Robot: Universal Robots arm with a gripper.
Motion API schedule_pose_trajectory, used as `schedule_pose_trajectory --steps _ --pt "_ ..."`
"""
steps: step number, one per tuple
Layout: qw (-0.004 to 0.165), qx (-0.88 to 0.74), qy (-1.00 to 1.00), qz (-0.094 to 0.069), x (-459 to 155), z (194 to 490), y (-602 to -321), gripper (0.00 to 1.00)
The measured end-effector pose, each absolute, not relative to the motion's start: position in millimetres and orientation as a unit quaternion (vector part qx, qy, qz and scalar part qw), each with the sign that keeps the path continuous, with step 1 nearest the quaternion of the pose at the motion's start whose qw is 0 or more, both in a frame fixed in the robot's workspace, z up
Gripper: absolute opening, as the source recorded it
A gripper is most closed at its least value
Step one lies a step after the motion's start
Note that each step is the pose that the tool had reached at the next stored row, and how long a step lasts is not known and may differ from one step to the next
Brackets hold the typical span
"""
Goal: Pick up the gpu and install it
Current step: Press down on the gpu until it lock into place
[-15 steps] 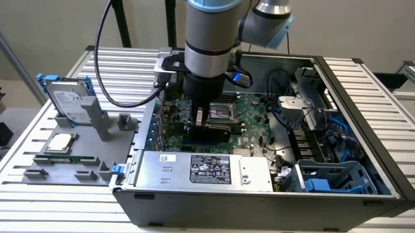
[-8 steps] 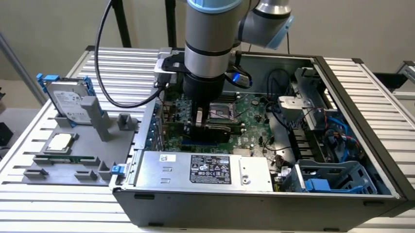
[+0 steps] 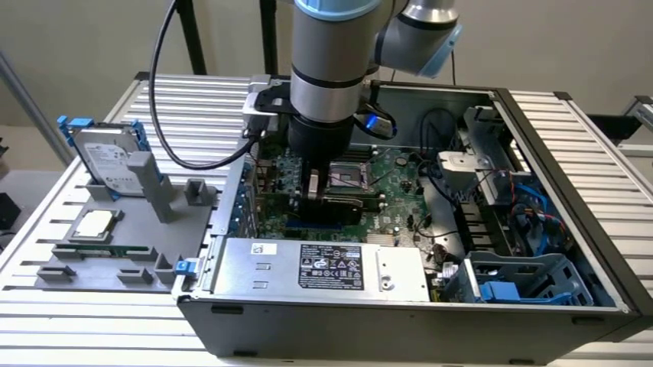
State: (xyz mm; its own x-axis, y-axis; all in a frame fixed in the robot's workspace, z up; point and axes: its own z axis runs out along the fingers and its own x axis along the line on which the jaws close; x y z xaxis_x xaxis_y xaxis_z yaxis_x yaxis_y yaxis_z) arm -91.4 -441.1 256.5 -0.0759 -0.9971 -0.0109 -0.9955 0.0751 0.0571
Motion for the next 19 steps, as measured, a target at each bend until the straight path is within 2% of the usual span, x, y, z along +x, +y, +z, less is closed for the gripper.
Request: schedule_pose_trajectory --steps 19 --pt "0.02 0.679 -0.733 -0.02 -92.9 253.6 -440.0 0.0"
